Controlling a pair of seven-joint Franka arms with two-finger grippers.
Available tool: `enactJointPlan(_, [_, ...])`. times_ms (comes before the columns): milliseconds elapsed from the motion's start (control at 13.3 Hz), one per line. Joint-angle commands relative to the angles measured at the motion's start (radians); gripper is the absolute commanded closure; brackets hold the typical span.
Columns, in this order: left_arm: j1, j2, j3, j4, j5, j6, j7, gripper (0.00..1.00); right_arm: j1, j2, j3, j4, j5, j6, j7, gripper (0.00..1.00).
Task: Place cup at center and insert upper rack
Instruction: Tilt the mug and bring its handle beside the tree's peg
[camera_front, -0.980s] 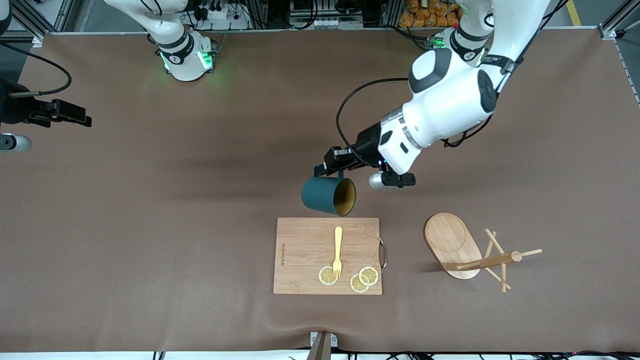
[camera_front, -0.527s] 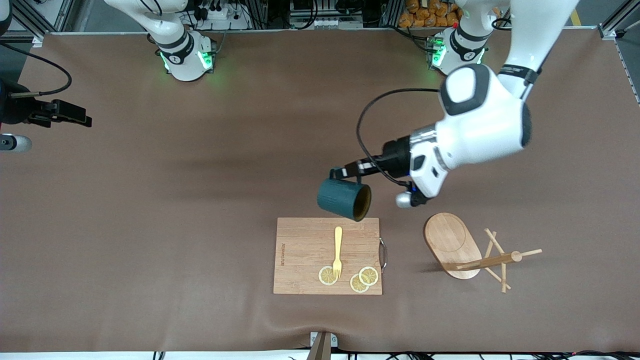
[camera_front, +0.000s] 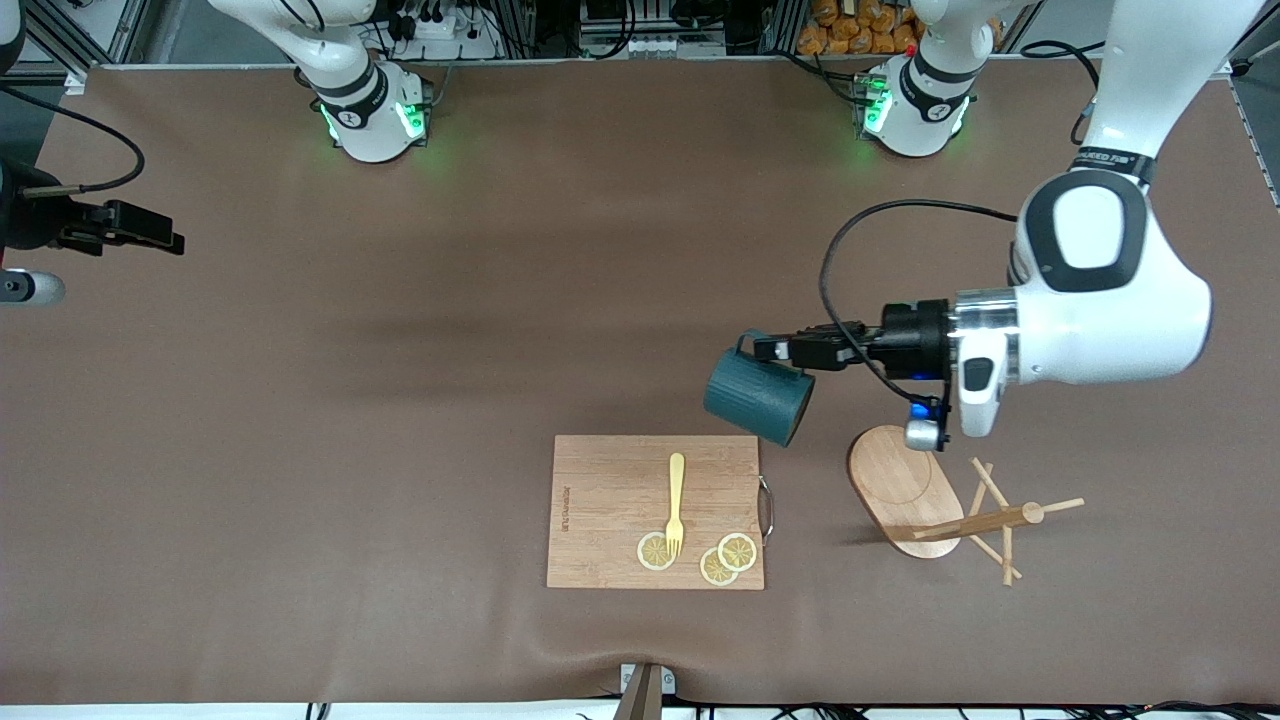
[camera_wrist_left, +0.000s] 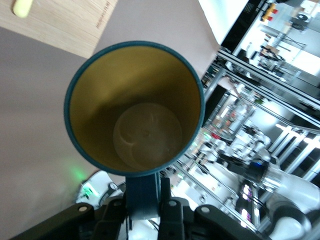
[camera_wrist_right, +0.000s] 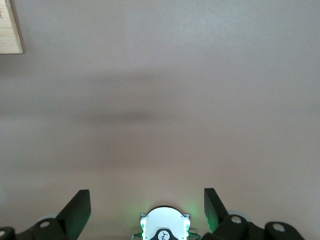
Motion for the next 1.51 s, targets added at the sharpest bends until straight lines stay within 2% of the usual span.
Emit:
enactJointPlan(0, [0.075, 0.023, -0.018, 0.017, -0.082, -0.1, 0.041, 1.0, -0.003, -0.002, 0.005, -0.002, 0.005, 0.003, 0.014, 0.0])
enactJointPlan(603, [0.239, 0.152, -0.016, 0.017, -0.277, -0.316, 0.113, 1.0, -0.003, 0.003, 0.005, -0.002, 0.005, 0.003, 0.014, 0.0])
enactJointPlan(904, [0.29, 0.234, -0.014, 0.017, -0.304, -0.413, 0.128, 1.0, -0.003, 0.004, 0.005, -0.002, 0.006, 0.003, 0.014, 0.0])
enactJointPlan(1432, [0.368, 0.265, -0.002, 0.009, -0.315, -0.51, 0.114, 1.0, -0.003, 0.009, 0.005, -0.002, 0.006, 0.006, 0.014, 0.0])
